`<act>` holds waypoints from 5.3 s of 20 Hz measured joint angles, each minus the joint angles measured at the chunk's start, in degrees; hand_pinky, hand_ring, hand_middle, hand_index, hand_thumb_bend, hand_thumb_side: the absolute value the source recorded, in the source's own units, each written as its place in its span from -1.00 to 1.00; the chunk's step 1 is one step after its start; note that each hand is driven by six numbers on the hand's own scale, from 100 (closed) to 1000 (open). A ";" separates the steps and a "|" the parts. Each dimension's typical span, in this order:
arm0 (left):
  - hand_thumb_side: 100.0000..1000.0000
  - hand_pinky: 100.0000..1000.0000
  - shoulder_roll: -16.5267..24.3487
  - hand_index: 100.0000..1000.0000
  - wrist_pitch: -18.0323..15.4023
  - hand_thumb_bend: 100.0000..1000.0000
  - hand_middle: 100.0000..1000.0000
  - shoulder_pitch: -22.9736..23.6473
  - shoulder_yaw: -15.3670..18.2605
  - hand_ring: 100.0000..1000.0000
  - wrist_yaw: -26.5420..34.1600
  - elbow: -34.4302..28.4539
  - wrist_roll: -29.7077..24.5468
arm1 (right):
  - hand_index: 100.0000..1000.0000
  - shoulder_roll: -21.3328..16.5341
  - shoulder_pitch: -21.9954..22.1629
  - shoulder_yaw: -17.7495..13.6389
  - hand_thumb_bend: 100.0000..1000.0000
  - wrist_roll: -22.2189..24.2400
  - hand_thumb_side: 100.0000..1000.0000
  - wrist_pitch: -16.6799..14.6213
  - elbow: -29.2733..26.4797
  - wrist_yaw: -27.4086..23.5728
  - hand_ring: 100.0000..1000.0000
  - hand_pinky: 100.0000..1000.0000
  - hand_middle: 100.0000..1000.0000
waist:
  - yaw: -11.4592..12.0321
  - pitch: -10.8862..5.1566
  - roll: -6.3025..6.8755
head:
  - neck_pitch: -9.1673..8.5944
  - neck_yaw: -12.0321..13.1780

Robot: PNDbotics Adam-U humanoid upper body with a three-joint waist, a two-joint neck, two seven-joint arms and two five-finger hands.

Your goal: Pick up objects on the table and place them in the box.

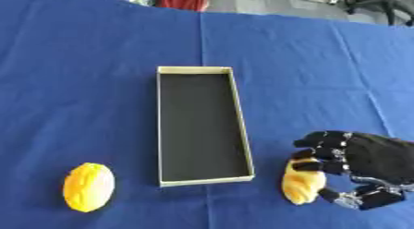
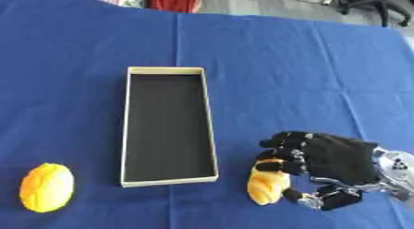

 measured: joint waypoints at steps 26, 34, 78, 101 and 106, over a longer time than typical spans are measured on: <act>0.03 0.88 -0.82 0.67 0.41 -1.00 0.44 0.10 0.02 0.45 1.07 0.00 -0.28 | 0.02 2.22 0.03 4.23 -1.00 -12.31 -1.00 3.09 -0.29 2.08 0.23 0.46 -0.29 | 0.68 0.31 -0.27 | -0.39 -1.28; 0.03 0.87 -0.94 0.67 0.42 -1.00 0.44 0.49 0.05 0.45 1.08 0.00 -0.27 | 0.02 2.14 -1.65 2.03 -1.00 -17.13 -1.00 0.49 -0.28 -3.03 0.20 0.49 -0.25 | 0.44 0.08 -0.01 | -0.37 -1.50; 0.04 0.79 -3.97 0.70 -5.45 -1.00 0.43 -11.26 -2.14 0.44 1.74 0.00 -0.31 | 0.14 -2.78 -16.19 2.05 -1.00 -13.98 -1.00 8.92 -0.28 -20.79 0.21 0.50 -0.19 | 17.34 0.88 -3.27 | 0.08 -13.43; 0.04 0.80 -4.03 0.70 -6.97 -1.00 0.43 -12.43 -3.53 0.44 0.84 0.00 0.03 | 0.89 -1.92 -19.17 3.35 -1.00 -12.62 -0.18 12.42 -0.27 -21.07 0.82 0.59 0.74 | 16.85 0.70 -3.03 | 0.70 -15.06; 0.04 0.80 -4.03 0.70 -6.83 -1.00 0.43 -11.48 -3.53 0.44 1.01 0.00 -0.14 | 0.89 -2.70 -16.91 0.06 -1.00 -15.89 -0.32 10.07 -0.26 -25.15 0.82 0.58 0.74 | 15.39 -0.22 -2.13 | 1.12 -12.98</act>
